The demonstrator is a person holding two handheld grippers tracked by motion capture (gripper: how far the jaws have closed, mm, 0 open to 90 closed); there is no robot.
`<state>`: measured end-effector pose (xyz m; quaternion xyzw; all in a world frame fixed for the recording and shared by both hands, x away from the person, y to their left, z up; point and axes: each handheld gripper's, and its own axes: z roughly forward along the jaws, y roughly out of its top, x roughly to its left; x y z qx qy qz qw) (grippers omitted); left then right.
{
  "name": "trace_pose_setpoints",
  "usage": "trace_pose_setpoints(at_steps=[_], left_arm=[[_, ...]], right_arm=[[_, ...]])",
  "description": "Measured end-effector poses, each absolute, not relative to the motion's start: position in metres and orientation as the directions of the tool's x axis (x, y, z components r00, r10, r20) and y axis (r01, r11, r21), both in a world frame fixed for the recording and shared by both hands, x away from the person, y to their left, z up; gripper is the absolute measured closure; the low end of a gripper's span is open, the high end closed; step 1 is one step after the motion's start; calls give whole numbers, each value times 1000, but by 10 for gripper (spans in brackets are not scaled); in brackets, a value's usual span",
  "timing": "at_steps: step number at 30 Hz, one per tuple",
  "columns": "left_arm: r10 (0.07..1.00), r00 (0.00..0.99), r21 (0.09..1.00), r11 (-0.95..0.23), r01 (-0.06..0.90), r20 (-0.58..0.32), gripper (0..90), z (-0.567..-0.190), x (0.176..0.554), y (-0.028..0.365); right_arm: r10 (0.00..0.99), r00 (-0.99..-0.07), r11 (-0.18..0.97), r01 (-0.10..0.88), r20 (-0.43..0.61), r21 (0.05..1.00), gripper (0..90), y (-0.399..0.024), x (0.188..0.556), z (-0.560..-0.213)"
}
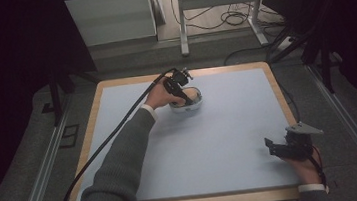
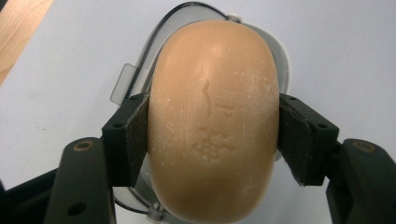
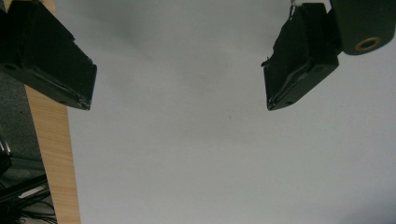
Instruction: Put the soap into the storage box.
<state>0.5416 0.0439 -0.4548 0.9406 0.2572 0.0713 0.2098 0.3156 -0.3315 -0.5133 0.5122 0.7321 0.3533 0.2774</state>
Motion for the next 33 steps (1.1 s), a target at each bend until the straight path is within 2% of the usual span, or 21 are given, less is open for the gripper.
trace_pose_setpoints(at_steps=[8,16,33], left_arm=[[503,864,434,-784,443,26,321,-458,541,42],[494,869,477,-769,426,19,285,-448,535,46],[525,851,566,-705,427,12,265,-436,508,76]], right_arm=[[945,-323,229,557,-45,798,92,-331,316,-514],[946,-321,225,557,-43,799,92,-332,316,-514],[945,-323,231,556,-49,798,92,-330,316,-514]])
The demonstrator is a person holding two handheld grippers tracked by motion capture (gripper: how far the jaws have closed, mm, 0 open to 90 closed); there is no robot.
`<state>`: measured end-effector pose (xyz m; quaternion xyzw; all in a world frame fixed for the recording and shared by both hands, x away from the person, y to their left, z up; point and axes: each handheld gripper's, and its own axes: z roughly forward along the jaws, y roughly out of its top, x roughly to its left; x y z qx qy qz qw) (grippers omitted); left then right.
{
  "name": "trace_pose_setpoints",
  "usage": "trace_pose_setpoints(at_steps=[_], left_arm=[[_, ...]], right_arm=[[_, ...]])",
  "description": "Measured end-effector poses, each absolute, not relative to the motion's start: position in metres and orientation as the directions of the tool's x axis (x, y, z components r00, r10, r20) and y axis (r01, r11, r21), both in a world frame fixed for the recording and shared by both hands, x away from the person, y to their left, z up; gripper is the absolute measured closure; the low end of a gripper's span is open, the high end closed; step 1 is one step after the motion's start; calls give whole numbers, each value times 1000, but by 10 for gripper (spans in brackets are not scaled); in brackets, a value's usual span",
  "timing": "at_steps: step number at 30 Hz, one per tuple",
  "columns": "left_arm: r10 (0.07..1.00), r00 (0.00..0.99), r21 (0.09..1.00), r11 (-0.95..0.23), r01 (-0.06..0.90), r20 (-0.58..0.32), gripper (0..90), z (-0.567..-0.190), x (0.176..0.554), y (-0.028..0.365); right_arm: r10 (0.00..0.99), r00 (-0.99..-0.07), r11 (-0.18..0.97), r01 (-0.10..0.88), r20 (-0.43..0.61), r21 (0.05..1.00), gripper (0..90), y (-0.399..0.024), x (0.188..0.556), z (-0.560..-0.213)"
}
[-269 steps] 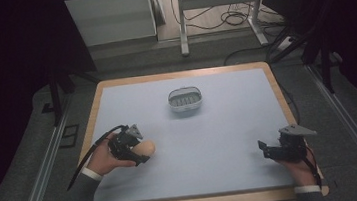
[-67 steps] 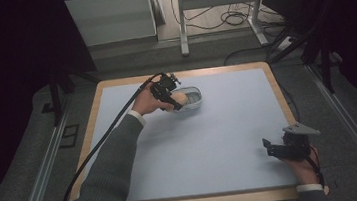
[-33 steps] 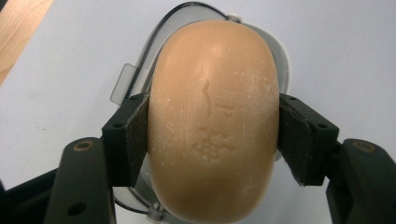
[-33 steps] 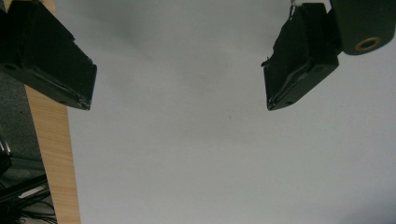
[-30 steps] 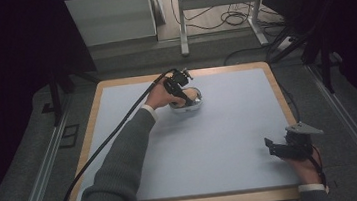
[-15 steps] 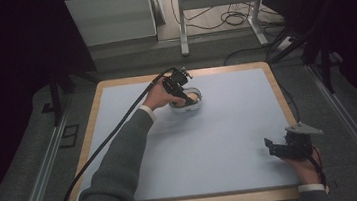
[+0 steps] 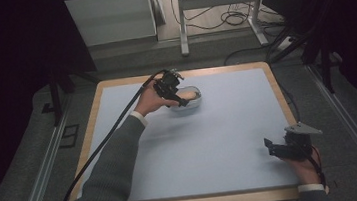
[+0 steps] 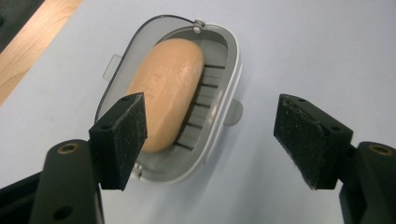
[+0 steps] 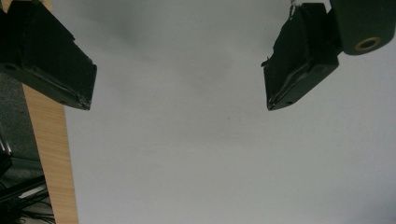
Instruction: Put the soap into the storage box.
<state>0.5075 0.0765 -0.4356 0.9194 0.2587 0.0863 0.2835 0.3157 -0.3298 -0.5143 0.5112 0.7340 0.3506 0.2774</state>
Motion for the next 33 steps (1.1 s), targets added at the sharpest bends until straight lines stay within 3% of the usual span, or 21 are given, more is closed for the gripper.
trace_pose_setpoints(at_steps=[33], left_arm=[[673,736,684,-506,526,-67,227,-477,357,199]], right_arm=[[942,-333,236,549,-49,802,92,-325,314,-512]])
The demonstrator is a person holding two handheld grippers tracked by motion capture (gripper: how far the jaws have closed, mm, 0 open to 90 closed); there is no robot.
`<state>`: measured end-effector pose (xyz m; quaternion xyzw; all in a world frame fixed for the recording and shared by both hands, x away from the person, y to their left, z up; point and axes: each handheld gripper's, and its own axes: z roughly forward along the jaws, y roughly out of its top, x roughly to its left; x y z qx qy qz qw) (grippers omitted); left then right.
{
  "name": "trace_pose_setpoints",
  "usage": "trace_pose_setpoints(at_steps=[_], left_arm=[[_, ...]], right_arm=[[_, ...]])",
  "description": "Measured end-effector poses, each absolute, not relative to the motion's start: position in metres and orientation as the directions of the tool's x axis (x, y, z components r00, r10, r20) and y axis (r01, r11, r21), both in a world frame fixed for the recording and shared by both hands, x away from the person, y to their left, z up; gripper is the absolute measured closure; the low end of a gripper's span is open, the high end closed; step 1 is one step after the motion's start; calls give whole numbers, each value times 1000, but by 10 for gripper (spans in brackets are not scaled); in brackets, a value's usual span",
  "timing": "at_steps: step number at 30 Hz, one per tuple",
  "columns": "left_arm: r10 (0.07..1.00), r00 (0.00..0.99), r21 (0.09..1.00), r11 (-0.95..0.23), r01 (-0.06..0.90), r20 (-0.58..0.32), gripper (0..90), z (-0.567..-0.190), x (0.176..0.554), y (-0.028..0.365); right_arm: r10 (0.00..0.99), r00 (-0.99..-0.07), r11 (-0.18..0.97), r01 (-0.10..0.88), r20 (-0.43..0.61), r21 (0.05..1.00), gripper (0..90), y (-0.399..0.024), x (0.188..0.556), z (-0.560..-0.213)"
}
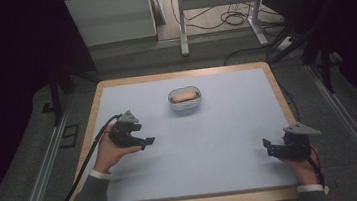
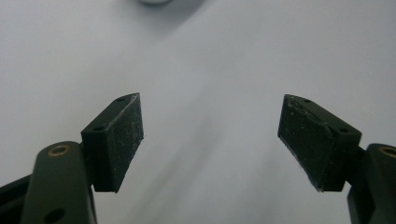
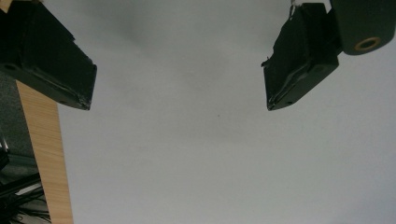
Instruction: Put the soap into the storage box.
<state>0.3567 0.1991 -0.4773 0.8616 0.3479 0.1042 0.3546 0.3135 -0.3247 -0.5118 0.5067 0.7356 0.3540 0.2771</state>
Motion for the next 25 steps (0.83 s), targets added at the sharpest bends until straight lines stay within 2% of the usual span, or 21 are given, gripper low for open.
trace_pose_setpoints(at_steps=[10,18,25], left_arm=[[710,699,684,-470,557,-81,216,-500,327,222],[723,686,697,-449,559,-85,215,-501,328,226],[725,686,693,-465,551,-58,180,-508,334,220]], right_arm=[[937,-344,244,545,-51,802,92,-320,313,-511],[936,-348,244,545,-49,802,92,-318,313,-511],[928,-371,253,538,-43,804,92,-315,311,-510]])
